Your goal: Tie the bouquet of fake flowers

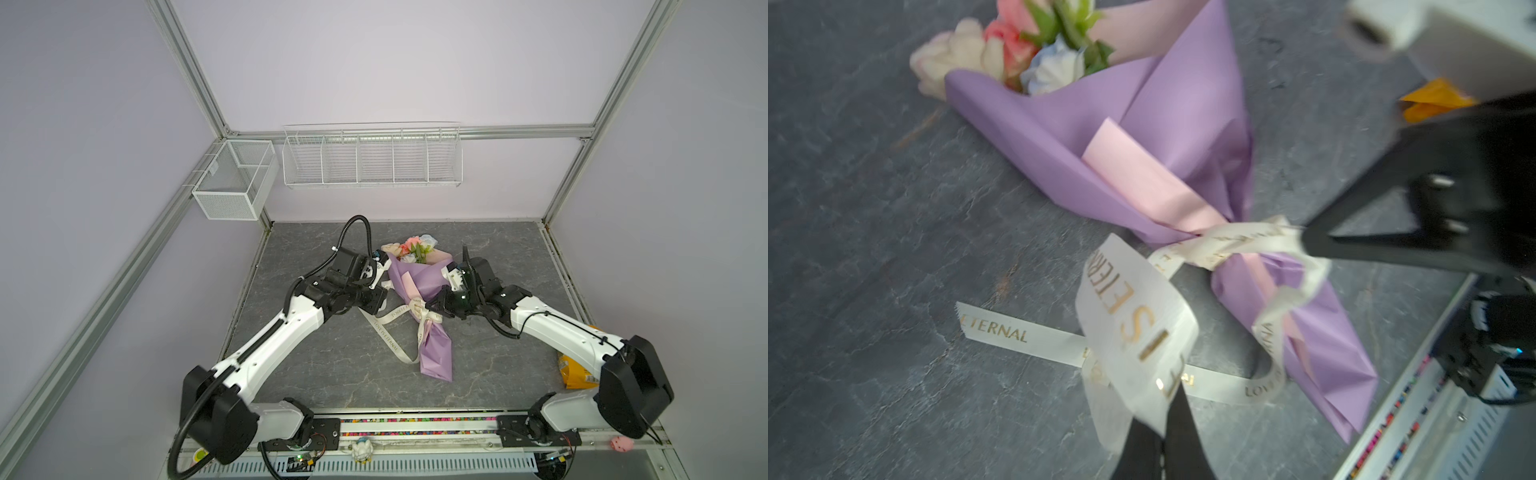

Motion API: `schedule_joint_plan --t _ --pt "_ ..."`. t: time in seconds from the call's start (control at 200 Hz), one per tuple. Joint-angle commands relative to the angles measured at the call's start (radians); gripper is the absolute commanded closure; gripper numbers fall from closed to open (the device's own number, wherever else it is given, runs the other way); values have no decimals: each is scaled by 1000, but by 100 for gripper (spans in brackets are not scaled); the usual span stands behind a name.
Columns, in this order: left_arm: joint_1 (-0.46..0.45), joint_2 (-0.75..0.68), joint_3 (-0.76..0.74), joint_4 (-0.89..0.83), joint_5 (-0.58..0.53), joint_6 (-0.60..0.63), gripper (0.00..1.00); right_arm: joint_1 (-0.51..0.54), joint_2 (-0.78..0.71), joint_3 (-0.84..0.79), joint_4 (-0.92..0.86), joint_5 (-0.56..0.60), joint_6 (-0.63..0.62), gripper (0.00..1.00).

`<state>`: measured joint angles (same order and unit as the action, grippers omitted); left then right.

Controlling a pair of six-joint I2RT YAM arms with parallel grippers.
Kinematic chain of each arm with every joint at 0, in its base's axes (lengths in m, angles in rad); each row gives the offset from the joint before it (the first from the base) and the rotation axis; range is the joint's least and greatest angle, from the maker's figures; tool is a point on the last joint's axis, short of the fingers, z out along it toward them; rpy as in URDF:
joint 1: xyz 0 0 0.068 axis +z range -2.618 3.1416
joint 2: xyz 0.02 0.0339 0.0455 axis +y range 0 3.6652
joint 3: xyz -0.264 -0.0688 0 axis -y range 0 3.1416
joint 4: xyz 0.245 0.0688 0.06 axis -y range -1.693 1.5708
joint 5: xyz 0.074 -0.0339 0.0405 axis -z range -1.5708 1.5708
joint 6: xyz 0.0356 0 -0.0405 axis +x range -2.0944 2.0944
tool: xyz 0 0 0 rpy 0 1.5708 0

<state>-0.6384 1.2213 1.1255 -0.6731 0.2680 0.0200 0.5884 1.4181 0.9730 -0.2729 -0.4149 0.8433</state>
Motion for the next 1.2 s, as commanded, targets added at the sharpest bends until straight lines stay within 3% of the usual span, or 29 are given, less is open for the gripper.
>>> schedule_joint_plan --t 0.0,0.15,0.365,0.635,0.85,1.045,1.135,1.195 --pt "-107 -149 -51 55 71 15 100 -23 16 25 3 -4 20 94" --pt "-303 -178 -68 189 152 32 100 -49 33 29 30 -70 17 94" --pt "-486 124 142 94 110 171 100 -68 49 43 29 -137 -3 94" --pt "-512 397 303 60 135 269 100 -101 50 55 11 -172 -18 94" --pt "-517 501 347 98 80 260 100 -106 50 59 -11 -165 -26 94" --pt "-518 539 344 248 58 197 100 -109 45 61 -17 -152 -24 94" --pt "-517 538 343 276 39 173 85 -108 43 60 -19 -150 -24 94" --pt "-518 516 330 276 12 150 68 -108 44 59 -20 -151 -24 94"
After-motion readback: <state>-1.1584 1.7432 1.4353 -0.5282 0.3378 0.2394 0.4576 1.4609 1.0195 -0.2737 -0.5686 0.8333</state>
